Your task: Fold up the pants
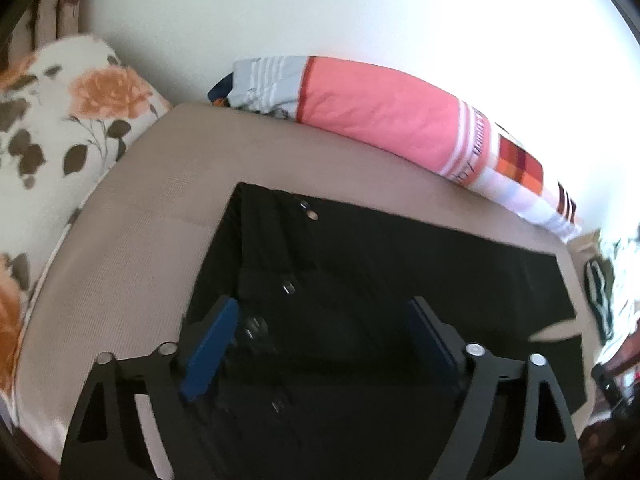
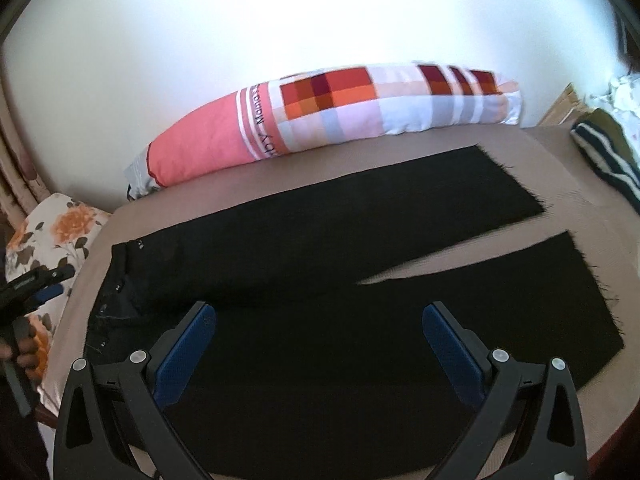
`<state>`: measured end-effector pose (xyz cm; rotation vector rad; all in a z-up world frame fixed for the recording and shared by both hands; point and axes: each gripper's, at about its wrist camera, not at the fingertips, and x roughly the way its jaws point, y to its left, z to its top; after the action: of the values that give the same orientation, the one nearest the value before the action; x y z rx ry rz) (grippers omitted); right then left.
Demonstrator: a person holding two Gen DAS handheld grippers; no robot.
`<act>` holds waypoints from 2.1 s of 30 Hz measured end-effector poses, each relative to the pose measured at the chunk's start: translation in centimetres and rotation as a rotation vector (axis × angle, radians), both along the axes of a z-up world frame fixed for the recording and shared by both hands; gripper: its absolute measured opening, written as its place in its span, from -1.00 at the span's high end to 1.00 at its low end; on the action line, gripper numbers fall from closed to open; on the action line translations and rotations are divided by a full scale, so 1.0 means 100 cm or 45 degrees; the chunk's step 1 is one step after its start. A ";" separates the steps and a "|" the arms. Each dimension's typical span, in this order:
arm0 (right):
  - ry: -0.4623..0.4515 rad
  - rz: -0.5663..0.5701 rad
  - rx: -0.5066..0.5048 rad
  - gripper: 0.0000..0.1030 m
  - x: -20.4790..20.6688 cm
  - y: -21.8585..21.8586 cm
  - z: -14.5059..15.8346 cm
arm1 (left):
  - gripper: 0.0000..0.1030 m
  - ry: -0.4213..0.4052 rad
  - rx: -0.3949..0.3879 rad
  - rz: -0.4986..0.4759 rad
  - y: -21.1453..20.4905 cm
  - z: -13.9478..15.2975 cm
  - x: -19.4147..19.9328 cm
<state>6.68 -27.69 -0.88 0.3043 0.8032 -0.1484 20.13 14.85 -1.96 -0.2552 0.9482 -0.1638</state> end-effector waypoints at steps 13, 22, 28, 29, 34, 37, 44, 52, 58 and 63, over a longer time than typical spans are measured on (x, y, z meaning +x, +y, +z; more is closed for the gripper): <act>0.138 0.022 0.085 -1.00 0.079 0.024 -0.034 | 0.06 0.228 -0.558 -0.032 0.080 -0.077 0.120; 0.158 0.131 0.037 -1.00 0.139 0.054 -0.043 | 0.10 0.313 -0.628 -0.057 0.094 -0.111 0.156; 0.173 0.185 0.043 -1.00 0.178 0.068 -0.054 | 0.48 0.339 -0.706 -0.179 0.084 -0.118 0.169; 0.174 0.198 0.038 -1.00 0.185 0.069 -0.055 | 0.48 0.343 -0.714 -0.196 0.082 -0.118 0.170; 0.170 0.308 0.039 -1.00 0.216 0.075 -0.059 | 0.48 0.363 -0.731 -0.232 0.070 -0.122 0.186; 0.173 0.430 0.044 -1.00 0.240 0.078 -0.062 | 0.48 0.387 -0.737 -0.225 0.062 -0.129 0.197; 0.244 0.692 0.002 -1.00 0.283 0.076 -0.077 | 0.81 0.360 -0.707 -0.143 0.049 -0.133 0.199; 0.445 1.110 0.012 -1.00 0.331 0.075 -0.091 | 0.81 0.045 -0.689 -0.326 0.033 -0.065 0.157; 0.537 1.381 0.085 -0.84 0.357 0.089 -0.086 | 0.81 -0.109 -0.721 -0.441 0.051 -0.036 0.119; 0.678 1.585 0.098 -0.41 0.361 0.094 -0.096 | 0.81 -0.125 -0.723 -0.415 0.054 -0.031 0.106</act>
<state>42.73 -18.33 -10.49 -0.2150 1.3963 1.0092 30.77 20.28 -5.01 -0.6079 0.8247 -0.7437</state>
